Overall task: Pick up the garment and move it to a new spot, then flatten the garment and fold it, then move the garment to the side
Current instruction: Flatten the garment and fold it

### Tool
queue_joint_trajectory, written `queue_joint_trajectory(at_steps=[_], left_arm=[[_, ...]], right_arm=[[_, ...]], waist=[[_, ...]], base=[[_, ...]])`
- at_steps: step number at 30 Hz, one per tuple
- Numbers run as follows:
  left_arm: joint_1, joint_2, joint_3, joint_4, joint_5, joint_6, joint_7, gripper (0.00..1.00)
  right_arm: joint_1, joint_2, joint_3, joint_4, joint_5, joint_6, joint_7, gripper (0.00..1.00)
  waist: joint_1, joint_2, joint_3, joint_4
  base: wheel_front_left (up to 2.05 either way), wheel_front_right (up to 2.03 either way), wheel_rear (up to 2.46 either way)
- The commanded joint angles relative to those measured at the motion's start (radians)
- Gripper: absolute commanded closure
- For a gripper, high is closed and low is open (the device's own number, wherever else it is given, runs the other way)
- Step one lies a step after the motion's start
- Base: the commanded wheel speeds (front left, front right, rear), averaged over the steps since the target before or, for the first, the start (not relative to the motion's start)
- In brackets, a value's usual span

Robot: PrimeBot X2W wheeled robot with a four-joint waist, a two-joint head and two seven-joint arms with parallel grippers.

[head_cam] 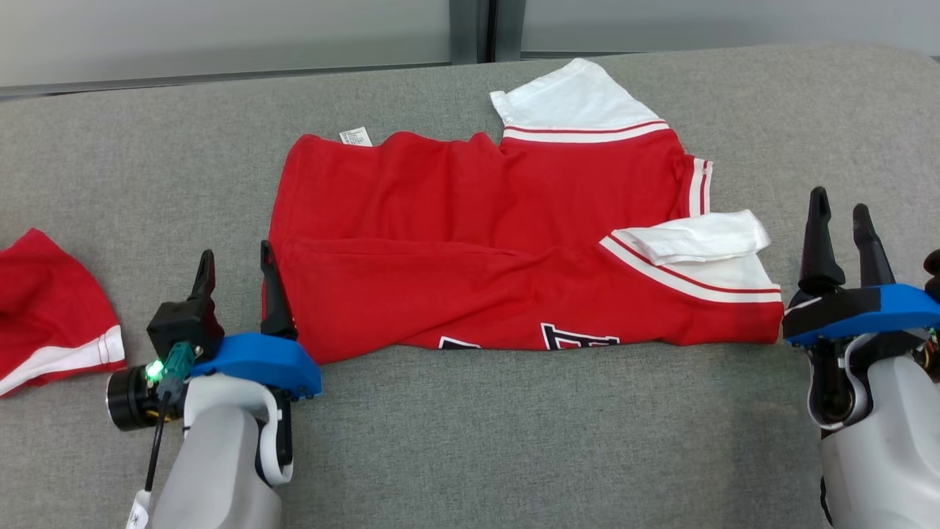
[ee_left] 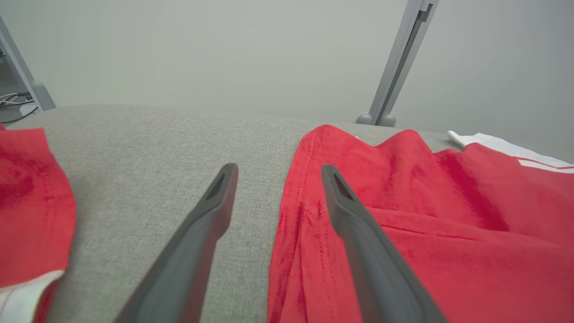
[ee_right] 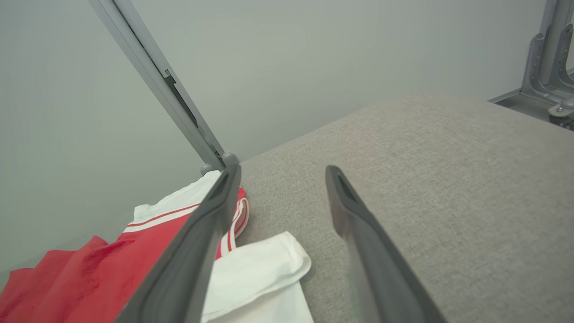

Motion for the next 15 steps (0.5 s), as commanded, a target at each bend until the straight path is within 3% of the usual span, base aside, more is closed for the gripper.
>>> queue_joint_trajectory(at_steps=[1,15], left_arm=[[0.037,0.001,0.008,-0.025,-0.012,0.009,-0.002,0.0],[0.157,0.001,-0.057,-0.016,-0.105,-0.014,-0.003,0.0]], right_arm=[[0.035,0.007,-0.021,-0.019,-0.012,0.0,-0.005,0.0],[0.158,0.03,-0.06,-0.07,-0.034,0.0,-0.005,0.0]], waist=[[-0.0001,-0.0003,-0.007,0.0],[-0.0001,-0.0003,-0.015,-0.012]], base=[[0.0,0.0,0.0],[0.0,0.0,0.0]])
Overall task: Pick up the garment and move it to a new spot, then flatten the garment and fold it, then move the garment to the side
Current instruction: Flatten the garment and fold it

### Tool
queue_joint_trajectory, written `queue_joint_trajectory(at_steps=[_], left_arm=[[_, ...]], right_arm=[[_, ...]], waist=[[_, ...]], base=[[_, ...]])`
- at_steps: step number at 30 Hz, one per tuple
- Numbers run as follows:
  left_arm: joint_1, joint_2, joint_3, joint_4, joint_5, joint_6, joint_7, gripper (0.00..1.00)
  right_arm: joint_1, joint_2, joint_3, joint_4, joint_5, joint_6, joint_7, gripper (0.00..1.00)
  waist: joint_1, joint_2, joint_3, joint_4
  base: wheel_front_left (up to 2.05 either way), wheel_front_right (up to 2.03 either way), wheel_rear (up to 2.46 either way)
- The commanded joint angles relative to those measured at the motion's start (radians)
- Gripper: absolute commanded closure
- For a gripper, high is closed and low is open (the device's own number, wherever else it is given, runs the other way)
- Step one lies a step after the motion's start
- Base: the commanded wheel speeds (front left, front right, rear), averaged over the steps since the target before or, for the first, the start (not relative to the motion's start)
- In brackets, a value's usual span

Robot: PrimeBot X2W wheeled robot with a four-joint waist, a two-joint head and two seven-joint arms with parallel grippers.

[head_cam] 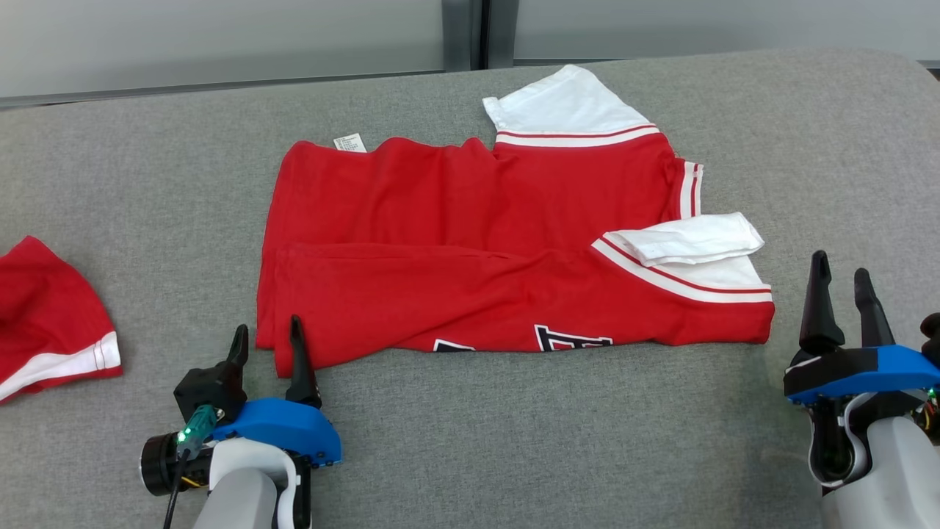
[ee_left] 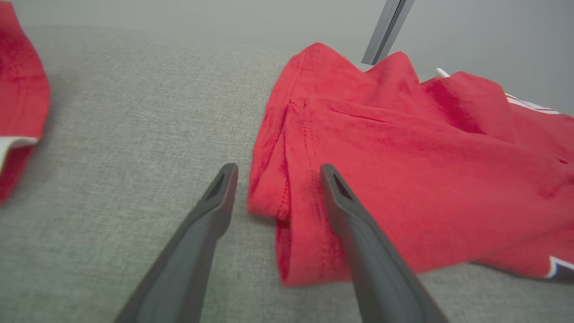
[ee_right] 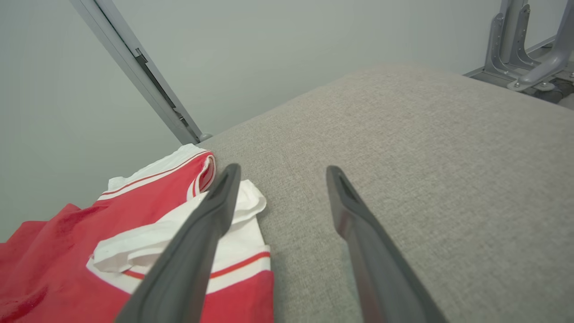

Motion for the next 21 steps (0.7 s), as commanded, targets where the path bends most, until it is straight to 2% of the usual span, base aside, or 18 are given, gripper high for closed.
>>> queue_joint_trajectory(at_steps=[1,9,10,11,13,16,21], left_arm=[[0.01,0.001,-0.003,0.002,-0.007,-0.005,-0.003,0.0],[-0.001,0.001,-0.012,0.025,-0.008,-0.019,-0.003,0.0],[-0.001,0.001,-0.017,0.032,-0.009,-0.026,-0.003,0.06],[-0.001,0.001,-0.018,0.037,-0.011,-0.027,-0.003,0.38],[0.002,0.001,-0.019,0.052,-0.019,-0.037,-0.003,0.68],[-0.005,0.0,-0.028,0.069,-0.023,-0.046,-0.002,1.0],[-0.01,0.0,-0.025,0.073,-0.029,-0.041,0.0,1.0]], right_arm=[[0.015,0.002,-0.002,-0.004,-0.009,0.0,-0.005,0.0],[0.029,0.009,0.004,0.0,-0.006,0.0,-0.005,0.0],[0.03,0.01,0.005,0.001,-0.005,0.0,-0.005,0.0],[0.03,0.01,0.005,0.002,-0.004,0.0,-0.005,0.0],[0.034,0.011,0.006,0.002,-0.001,0.0,-0.005,0.0],[0.041,0.012,0.014,0.0,0.0,0.0,-0.005,0.0],[0.069,0.013,0.04,0.009,-0.01,0.0,-0.005,0.0]], waist=[[0.0,-0.0002,0.0,-0.002],[0.0,-0.0002,-0.002,-0.013],[0.0,-0.0002,-0.002,-0.014],[0.0,-0.0002,-0.003,-0.015],[0.0,-0.0002,-0.003,-0.017],[0.0,-0.0002,-0.001,-0.018],[0.0,-0.0002,-0.001,-0.016]], base=[[0.0,0.0,0.0],[0.0,0.0,0.0],[0.0,0.0,0.0],[0.0,0.0,0.0],[0.0,0.0,0.0],[0.0,0.0,0.0],[0.0,0.0,0.0]])
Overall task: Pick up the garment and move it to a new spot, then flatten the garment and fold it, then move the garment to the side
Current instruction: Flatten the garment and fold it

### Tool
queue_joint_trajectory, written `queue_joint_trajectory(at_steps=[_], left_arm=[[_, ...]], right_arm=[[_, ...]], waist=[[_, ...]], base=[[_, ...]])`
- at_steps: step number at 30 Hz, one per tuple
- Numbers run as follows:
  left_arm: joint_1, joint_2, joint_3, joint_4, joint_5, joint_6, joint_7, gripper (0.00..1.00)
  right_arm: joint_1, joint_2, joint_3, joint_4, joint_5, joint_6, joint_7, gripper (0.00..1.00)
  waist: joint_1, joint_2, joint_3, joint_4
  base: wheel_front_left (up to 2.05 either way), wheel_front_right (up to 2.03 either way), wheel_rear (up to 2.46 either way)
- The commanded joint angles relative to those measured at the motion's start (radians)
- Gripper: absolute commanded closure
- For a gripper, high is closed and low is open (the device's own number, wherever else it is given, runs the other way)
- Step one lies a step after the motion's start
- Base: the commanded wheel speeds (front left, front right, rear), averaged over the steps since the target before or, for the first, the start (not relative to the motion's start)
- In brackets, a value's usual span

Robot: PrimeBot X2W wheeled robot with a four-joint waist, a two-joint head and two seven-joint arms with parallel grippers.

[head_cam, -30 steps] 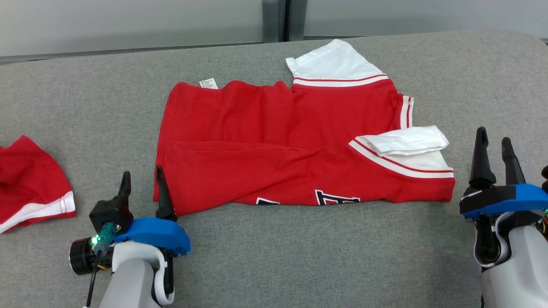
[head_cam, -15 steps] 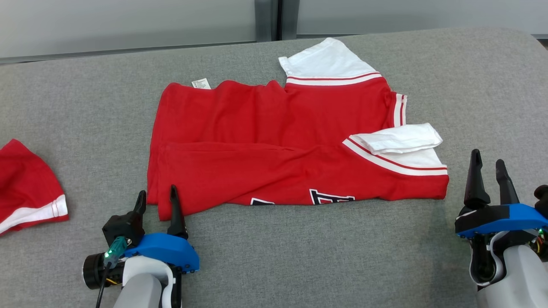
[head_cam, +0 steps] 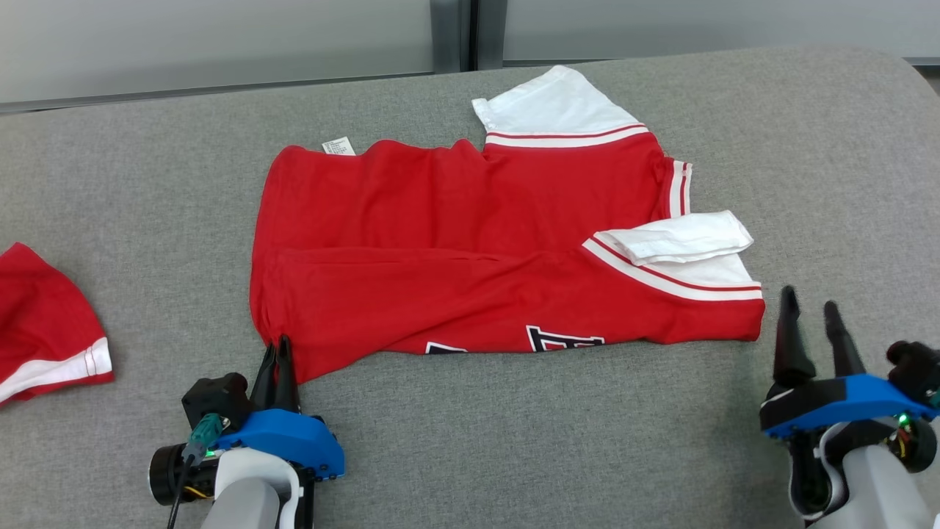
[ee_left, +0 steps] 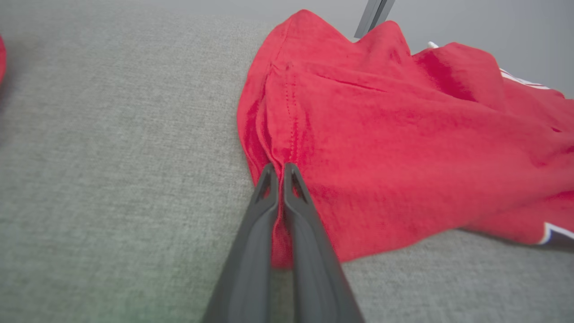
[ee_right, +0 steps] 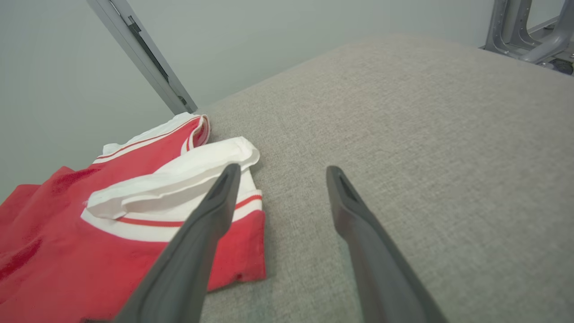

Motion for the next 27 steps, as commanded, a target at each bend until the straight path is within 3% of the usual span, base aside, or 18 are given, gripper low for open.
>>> queue_joint_trajectory(at_steps=[1,16,17,18,19,27], left_arm=[[-0.007,0.0,0.003,0.0,-0.003,0.005,0.003,1.0],[-0.026,0.0,0.01,-0.004,-0.009,-0.002,0.003,1.0],[-0.028,0.001,0.009,-0.007,-0.012,-0.003,0.003,1.0],[-0.031,0.002,0.011,-0.011,-0.013,-0.002,0.003,1.0],[-0.032,0.002,0.014,-0.015,-0.011,-0.001,0.003,1.0],[-0.001,0.002,0.062,-0.048,-0.029,-0.004,0.002,1.0]], right_arm=[[0.024,-0.001,0.02,0.008,-0.009,0.0,-0.005,0.0],[-0.008,-0.012,0.149,0.129,-0.024,0.0,-0.005,0.0],[-0.018,-0.013,0.167,0.142,-0.028,0.0,-0.003,0.53],[-0.019,-0.015,0.178,0.147,-0.03,0.0,-0.002,0.87],[-0.019,-0.017,0.187,0.153,-0.027,0.0,-0.002,1.0],[0.018,-0.064,0.156,0.128,-0.017,0.0,-0.004,1.0]], waist=[[0.0,0.0,0.0,0.002],[0.0,0.0,0.028,0.012],[0.0,0.0,0.03,0.016],[0.0,0.0,0.03,0.018],[0.0,0.0,0.029,0.021],[0.0,0.0,-0.017,0.037]], base=[[0.0,0.0,0.0],[0.0,0.0,0.0],[0.0,0.0,0.0],[0.0,0.0,0.0],[0.0,0.0,0.0],[0.0,0.0,0.0]])
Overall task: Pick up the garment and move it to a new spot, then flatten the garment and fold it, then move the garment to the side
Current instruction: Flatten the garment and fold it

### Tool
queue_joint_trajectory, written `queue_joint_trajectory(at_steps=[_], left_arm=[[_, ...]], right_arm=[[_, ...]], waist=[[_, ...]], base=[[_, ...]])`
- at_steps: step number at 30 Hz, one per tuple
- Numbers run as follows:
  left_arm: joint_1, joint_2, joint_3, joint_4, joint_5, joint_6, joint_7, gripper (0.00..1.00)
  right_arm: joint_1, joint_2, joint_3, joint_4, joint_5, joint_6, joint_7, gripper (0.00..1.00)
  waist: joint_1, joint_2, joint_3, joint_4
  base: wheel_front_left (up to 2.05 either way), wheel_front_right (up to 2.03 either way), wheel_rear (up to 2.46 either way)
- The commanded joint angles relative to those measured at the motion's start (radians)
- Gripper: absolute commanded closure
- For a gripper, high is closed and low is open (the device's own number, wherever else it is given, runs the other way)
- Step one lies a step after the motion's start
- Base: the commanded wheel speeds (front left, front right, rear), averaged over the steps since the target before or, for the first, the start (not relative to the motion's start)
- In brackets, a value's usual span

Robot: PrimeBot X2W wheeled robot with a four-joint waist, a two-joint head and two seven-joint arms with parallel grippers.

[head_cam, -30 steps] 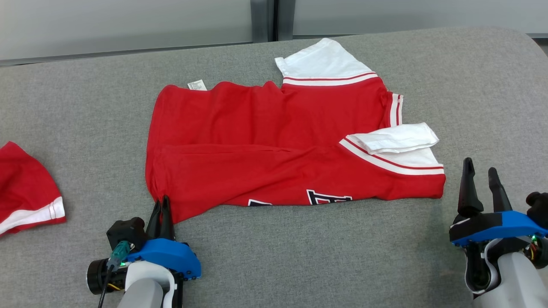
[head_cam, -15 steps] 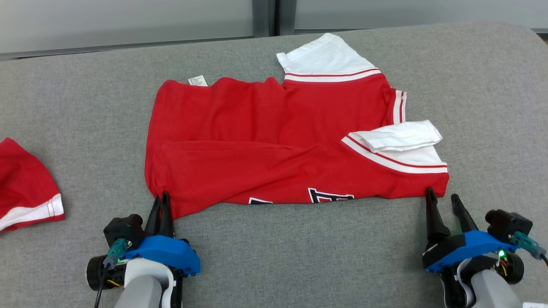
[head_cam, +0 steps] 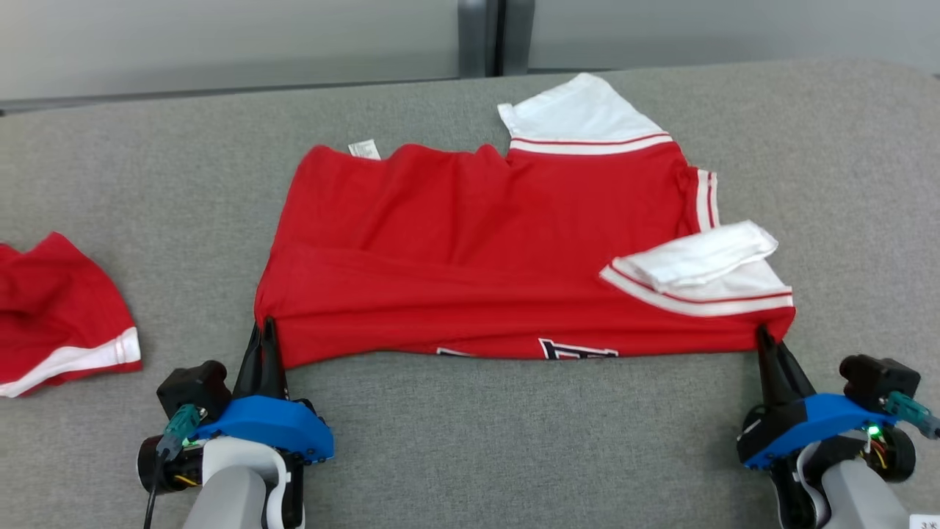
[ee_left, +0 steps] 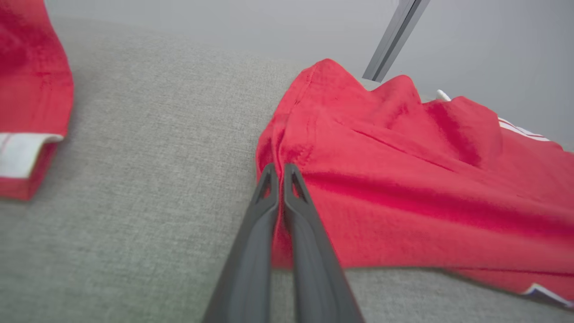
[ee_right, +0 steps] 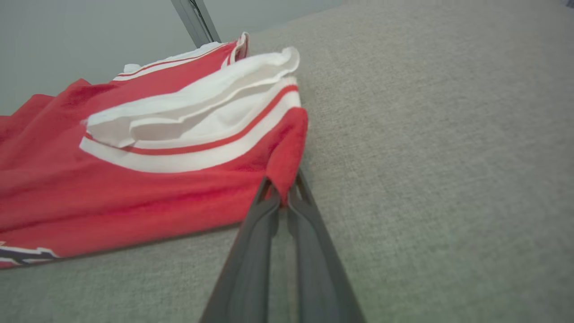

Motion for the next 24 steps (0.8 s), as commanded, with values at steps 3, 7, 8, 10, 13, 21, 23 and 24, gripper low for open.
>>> queue_joint_trajectory(at_steps=[3,7,8,10,13,21,23,24], left_arm=[[0.044,0.006,0.033,0.001,-0.003,-0.006,0.0,1.0],[0.087,0.008,0.048,0.02,0.006,-0.016,0.0,1.0],[0.102,0.008,0.048,0.023,0.007,-0.016,-0.001,1.0],[0.132,0.008,0.041,0.029,0.004,-0.016,-0.001,1.0],[0.176,0.008,0.016,0.035,-0.011,-0.02,-0.001,1.0],[0.226,0.004,-0.059,0.024,-0.071,0.003,-0.001,1.0],[0.213,0.004,-0.073,0.02,-0.064,0.016,-0.001,0.67],[0.209,0.004,-0.081,0.02,-0.061,0.018,-0.001,0.06]], right_arm=[[0.057,-0.041,0.003,-0.001,-0.004,-0.001,-0.003,1.0],[0.101,-0.063,0.025,0.008,0.013,-0.001,-0.003,1.0],[0.113,-0.067,0.028,0.007,0.019,-0.001,-0.003,1.0],[0.139,-0.072,0.032,0.0,0.029,-0.001,-0.003,1.0],[0.176,-0.067,0.036,-0.015,0.042,-0.001,-0.003,1.0],[0.203,-0.056,0.06,-0.028,0.041,-0.001,-0.003,0.44],[0.184,-0.054,0.054,-0.03,0.033,-0.001,-0.003,0.0],[0.176,-0.049,0.049,-0.032,0.028,0.0,-0.003,0.0]], waist=[[-0.0001,0.0,-0.063,0.008],[-0.0001,0.0,-0.123,0.018],[-0.0001,0.0,-0.135,0.02],[-0.0001,0.0,-0.158,0.024],[-0.0001,0.0,-0.179,0.029],[-0.0001,0.0,-0.172,0.034],[-0.0001,0.0,-0.164,0.035],[-0.0001,0.0,-0.16,0.036]], base=[[0.0,0.0,0.0],[0.0,0.0,0.0],[0.0,0.0,0.0],[0.0,0.0,0.0],[0.0,0.0,0.0],[0.0,0.0,0.0],[0.0,0.0,0.0],[0.0,0.0,0.0]])
